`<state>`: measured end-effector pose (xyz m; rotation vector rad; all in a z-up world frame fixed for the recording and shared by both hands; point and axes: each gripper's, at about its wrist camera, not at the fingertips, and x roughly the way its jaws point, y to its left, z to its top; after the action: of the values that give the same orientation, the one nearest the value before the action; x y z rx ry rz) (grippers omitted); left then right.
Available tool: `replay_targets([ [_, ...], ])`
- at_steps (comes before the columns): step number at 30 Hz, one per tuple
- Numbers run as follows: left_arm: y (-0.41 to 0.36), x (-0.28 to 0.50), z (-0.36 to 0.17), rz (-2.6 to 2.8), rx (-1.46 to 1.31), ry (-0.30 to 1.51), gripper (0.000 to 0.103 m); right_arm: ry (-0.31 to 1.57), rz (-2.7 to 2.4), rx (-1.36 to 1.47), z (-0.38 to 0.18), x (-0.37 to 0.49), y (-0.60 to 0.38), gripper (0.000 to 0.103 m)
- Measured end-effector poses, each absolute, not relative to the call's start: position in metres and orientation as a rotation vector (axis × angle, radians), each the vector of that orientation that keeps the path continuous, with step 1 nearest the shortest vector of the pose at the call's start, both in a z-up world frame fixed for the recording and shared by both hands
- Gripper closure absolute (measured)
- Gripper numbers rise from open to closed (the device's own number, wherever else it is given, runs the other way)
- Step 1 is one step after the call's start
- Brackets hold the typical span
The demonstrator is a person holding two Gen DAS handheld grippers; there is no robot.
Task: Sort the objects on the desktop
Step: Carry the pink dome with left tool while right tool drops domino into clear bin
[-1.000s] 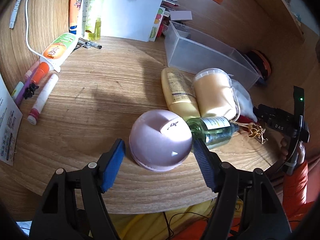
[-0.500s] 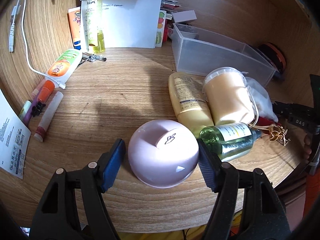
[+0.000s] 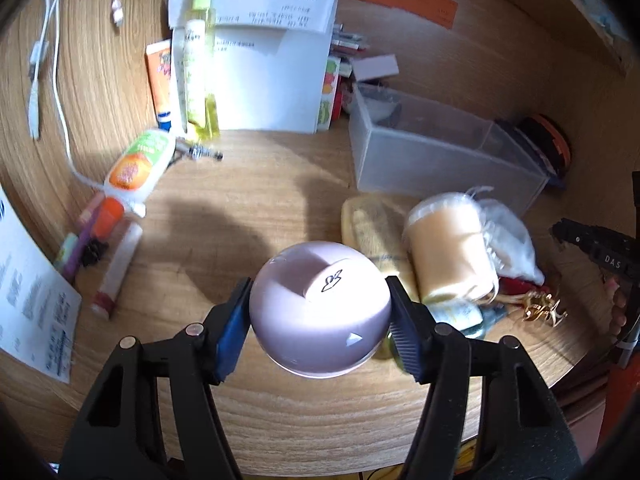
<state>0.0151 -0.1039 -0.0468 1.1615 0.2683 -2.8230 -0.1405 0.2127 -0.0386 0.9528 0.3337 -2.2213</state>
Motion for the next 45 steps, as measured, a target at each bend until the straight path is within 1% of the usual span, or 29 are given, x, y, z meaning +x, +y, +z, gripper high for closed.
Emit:
replay_targets([
  [4,-0.101,0.006,-0.027,-2.869,1.114,0.256,0.039,0.333,-2.228,0.911,-0.027,-0.138,0.210,0.081],
  [10,-0.100,-0.018,0.001,-2.958,1.104,0.335,0.039,0.327,-2.225,0.833,-0.006,-0.132,0.206,0.081],
  [22,-0.073,-0.076,0.035,-3.038,1.115,0.233,0.039,0.330,-2.205,0.707,0.022,-0.134,0.183,0.081],
  [27,-0.063,-0.106,0.034,-3.042,1.166,0.176,0.039,0.343,-2.206,0.689,0.027,-0.151,0.169,0.081],
  [36,-0.051,-0.153,0.030,-3.045,1.255,0.152,0.039,0.360,-2.187,0.704,0.028,-0.187,0.145,0.081],
  [45,-0.047,-0.193,0.009,-2.984,1.378,0.091,0.039,0.427,-2.170,0.751,0.016,-0.214,0.117,0.081],
])
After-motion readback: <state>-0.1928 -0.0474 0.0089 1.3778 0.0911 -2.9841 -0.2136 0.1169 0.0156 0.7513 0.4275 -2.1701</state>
